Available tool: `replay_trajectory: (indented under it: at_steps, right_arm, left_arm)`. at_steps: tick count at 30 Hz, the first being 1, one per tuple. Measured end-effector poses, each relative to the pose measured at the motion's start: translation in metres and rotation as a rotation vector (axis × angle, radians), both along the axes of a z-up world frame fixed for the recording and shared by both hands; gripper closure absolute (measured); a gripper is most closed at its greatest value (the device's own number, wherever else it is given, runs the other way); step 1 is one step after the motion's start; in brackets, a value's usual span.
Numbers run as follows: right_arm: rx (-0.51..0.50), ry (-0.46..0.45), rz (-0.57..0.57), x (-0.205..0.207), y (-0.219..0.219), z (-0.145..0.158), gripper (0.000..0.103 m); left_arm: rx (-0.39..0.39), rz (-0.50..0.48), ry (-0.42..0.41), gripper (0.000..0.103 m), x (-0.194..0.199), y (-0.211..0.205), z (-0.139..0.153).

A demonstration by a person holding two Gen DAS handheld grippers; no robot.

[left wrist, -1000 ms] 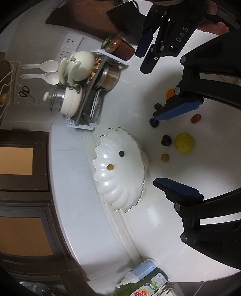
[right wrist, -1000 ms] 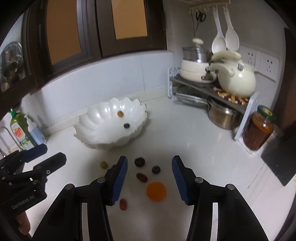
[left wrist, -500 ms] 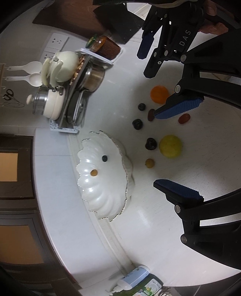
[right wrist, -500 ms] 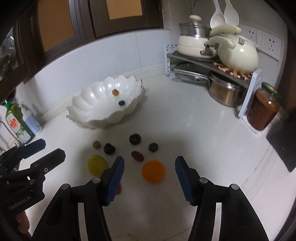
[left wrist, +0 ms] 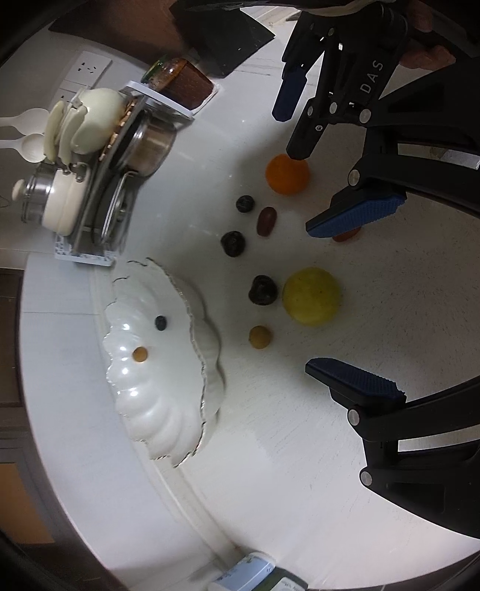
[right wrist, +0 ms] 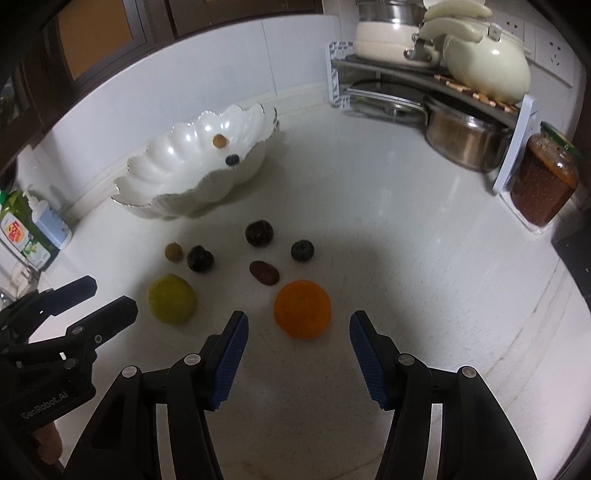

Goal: Organize fruits
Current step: 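Move both open grippers back toward the remaining fruits on the counter, then grasp the yellow-green fruit with the left gripper while the right gripper grasps the orange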

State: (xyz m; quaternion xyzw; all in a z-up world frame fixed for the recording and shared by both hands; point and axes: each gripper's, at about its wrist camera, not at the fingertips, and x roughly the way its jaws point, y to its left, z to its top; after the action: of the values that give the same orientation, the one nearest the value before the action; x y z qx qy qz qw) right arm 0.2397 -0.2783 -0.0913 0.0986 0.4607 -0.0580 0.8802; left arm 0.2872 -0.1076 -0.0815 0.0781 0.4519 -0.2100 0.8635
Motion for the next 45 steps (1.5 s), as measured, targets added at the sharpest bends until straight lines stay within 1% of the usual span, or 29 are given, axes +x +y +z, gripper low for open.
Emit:
replay_trajectory:
  at_steps: [8, 13, 19, 22, 24, 25, 29, 30, 32, 34, 41, 45]
  right_arm:
    - [0.024, 0.049, -0.005, 0.015, -0.002, -0.022, 0.045]
    - [0.034, 0.067, -0.004, 0.021, -0.003, -0.031, 0.045]
    - [0.047, 0.093, -0.015, 0.029, -0.008, -0.042, 0.045]
    - [0.048, 0.101, -0.016, 0.032, -0.009, -0.045, 0.045]
    - [0.045, 0.1, -0.018, 0.033, -0.009, -0.045, 0.045]
    - [0.043, 0.099, -0.017, 0.035, -0.008, -0.045, 0.045]
    - [0.037, 0.102, -0.016, 0.036, -0.007, -0.047, 0.046]
    - [0.04, 0.102, -0.017, 0.036, -0.008, -0.047, 0.047]
    - [0.043, 0.102, -0.017, 0.036, -0.008, -0.048, 0.054]
    - [0.048, 0.098, -0.01, 0.036, -0.007, -0.048, 0.057]
    - [0.025, 0.088, -0.006, 0.035, -0.005, -0.045, 0.059]
    - [0.019, 0.077, -0.005, 0.03, -0.003, -0.04, 0.059]
  left_arm:
    - [0.016, -0.004, 0.047, 0.036, 0.013, -0.007, -0.021]
    - [0.008, -0.011, 0.095, 0.036, 0.023, -0.012, -0.034]
    - [-0.002, -0.017, 0.132, 0.037, 0.031, -0.017, -0.045]
    - [0.003, -0.016, 0.142, 0.039, 0.035, -0.019, -0.05]
    - [0.005, -0.016, 0.152, 0.044, 0.037, -0.019, -0.053]
    - [0.006, -0.016, 0.156, 0.044, 0.037, -0.019, -0.054]
    - [0.01, -0.013, 0.163, 0.051, 0.04, -0.02, -0.059]
    - [0.014, -0.012, 0.161, 0.054, 0.041, -0.021, -0.059]
    - [0.016, -0.012, 0.158, 0.054, 0.04, -0.021, -0.06]
    - [0.017, -0.014, 0.156, 0.054, 0.04, -0.021, -0.06]
    - [0.007, -0.011, 0.16, 0.055, 0.037, -0.02, -0.059]
    - [0.0, -0.013, 0.148, 0.055, 0.033, -0.019, -0.054]
